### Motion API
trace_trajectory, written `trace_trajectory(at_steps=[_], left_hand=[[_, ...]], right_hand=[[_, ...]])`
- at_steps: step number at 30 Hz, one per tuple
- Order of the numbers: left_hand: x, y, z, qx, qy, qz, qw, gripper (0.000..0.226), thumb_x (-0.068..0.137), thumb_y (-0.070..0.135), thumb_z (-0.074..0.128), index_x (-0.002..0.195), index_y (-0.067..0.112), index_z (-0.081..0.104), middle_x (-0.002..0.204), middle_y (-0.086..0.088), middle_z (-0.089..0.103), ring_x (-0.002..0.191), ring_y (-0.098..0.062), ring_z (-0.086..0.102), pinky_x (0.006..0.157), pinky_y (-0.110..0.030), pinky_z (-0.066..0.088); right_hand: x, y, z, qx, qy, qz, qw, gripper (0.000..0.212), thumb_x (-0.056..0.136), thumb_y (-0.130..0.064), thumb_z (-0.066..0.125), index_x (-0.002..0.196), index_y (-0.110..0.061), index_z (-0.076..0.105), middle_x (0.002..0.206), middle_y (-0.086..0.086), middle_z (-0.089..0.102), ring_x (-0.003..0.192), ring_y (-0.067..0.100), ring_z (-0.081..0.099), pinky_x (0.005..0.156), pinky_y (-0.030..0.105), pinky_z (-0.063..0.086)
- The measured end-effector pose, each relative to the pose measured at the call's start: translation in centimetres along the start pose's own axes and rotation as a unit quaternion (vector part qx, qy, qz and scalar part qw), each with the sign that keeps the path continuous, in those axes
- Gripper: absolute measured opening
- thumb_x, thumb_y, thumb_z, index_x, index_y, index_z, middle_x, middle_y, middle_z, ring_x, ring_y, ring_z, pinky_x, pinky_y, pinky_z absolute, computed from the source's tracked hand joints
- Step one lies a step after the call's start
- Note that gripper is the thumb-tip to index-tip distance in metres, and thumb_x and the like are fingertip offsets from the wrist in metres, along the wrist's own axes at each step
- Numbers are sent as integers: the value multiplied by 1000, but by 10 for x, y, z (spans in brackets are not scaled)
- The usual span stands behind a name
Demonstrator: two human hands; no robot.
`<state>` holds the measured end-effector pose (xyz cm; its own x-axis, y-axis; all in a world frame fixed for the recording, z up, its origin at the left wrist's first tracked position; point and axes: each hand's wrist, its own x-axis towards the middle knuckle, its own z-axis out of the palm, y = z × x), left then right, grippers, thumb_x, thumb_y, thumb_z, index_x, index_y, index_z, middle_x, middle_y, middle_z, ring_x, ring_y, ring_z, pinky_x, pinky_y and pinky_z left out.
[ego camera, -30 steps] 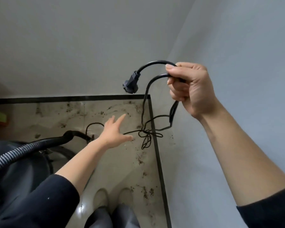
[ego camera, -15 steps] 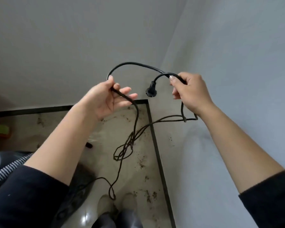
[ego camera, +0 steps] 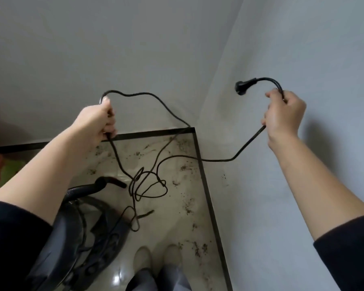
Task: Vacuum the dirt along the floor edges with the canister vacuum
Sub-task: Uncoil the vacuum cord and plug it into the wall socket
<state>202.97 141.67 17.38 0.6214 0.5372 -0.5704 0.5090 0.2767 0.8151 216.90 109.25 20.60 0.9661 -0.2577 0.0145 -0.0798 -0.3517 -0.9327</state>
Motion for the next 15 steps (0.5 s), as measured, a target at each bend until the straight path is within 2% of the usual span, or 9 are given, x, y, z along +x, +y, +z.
trace_trajectory(at_steps=[2,5,7,8,9,11,13,15], left_hand=[[10,-18,-20,124,83,44,988,45,103,42,37,68,14,47,42,3,43,34,-16,39,53,-26,41],[18,-38,-58,345,149,64,924,45,103,38,36,90,6,65,82,-18,64,79,-35,59,78,-37,44],[19,-46,-77,404,170,33,898,42,103,34,37,103,5,67,104,-25,65,98,-41,59,88,-39,44],[20,-47,-82,416,176,18,892,41,102,33,38,103,5,68,105,-25,65,95,-41,61,89,-39,45],[19,-49,-84,413,171,6,895,40,102,33,39,101,6,68,100,-23,66,84,-38,64,86,-38,47],[19,-53,-78,363,138,-13,921,36,101,32,45,90,6,68,85,-18,64,57,-28,60,67,-31,51],[19,-64,-66,285,96,-55,952,28,97,22,53,79,4,63,66,-14,56,37,-20,48,44,-21,44],[20,-83,-51,251,59,-88,962,22,93,14,56,77,0,62,51,-12,52,31,-19,43,36,-17,38]], right_hand=[[3,-2,-2,8,2,-1,1000,22,77,-27,54,66,-9,54,48,-8,36,55,21,30,57,35,30],[5,-5,-7,-42,21,-58,997,36,85,-28,52,75,6,55,47,-12,40,52,14,33,56,28,31],[2,-9,-10,-104,17,-132,986,37,90,-31,50,76,3,54,58,-2,45,58,15,37,57,28,30],[-2,-11,-9,-142,-2,-161,977,34,92,-30,50,76,-1,55,62,1,47,61,16,40,58,29,29],[-5,-12,-7,-179,-31,-176,968,29,93,-28,51,78,-5,58,65,2,52,64,18,44,59,29,30],[-12,-11,0,-198,-99,-145,964,21,93,-24,55,79,-12,64,66,-2,58,66,17,51,61,26,34],[-18,-10,7,-103,-156,-48,981,19,91,-18,57,73,-13,62,53,-8,51,52,14,47,54,25,35],[-26,-13,11,33,-208,56,976,18,91,-9,54,74,-8,59,47,-5,43,41,12,36,45,23,28]])
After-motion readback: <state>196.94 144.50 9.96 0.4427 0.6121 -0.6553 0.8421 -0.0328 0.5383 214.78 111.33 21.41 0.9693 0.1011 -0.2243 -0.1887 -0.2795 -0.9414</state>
